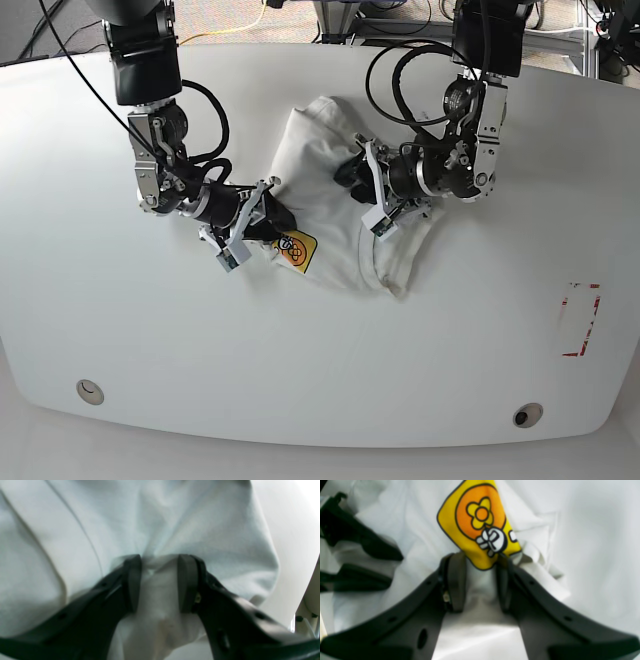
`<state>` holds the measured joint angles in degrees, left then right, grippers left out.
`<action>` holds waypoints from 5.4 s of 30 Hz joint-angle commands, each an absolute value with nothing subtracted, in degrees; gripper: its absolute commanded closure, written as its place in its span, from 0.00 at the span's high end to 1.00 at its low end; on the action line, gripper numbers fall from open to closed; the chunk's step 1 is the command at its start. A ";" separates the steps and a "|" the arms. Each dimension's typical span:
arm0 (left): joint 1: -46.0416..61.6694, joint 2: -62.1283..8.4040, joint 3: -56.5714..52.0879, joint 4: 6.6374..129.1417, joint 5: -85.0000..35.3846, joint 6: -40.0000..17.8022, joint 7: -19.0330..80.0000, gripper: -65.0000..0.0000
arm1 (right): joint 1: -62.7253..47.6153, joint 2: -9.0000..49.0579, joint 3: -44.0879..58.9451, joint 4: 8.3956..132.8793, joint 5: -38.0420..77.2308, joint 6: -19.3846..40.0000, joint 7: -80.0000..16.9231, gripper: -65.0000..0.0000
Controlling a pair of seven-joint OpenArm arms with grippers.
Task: Layout the t-shirt on the table in an organized manner, then fold the t-shirt properly
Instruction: 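Grasp the folded shirt with both grippers and tuck its edges, then grasp the folded shirt with the left gripper and release the right, then carry the folded shirt with the left gripper to the table edge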
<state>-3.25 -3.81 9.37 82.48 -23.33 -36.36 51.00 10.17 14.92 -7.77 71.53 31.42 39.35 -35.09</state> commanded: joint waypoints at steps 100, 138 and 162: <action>11.65 -35.65 -4.26 89.98 -35.91 -30.73 34.68 0.33 | -5.76 18.15 12.62 110.73 31.69 40.00 -48.22 0.30; 20.70 -23.08 -25.10 95.34 -27.91 -33.10 51.30 0.33 | -5.58 18.15 12.62 110.73 31.69 40.00 -48.22 0.30; 5.23 -19.56 -28.79 101.14 -13.76 -34.59 52.09 0.33 | -5.58 18.07 12.62 110.73 31.69 40.00 -48.22 0.30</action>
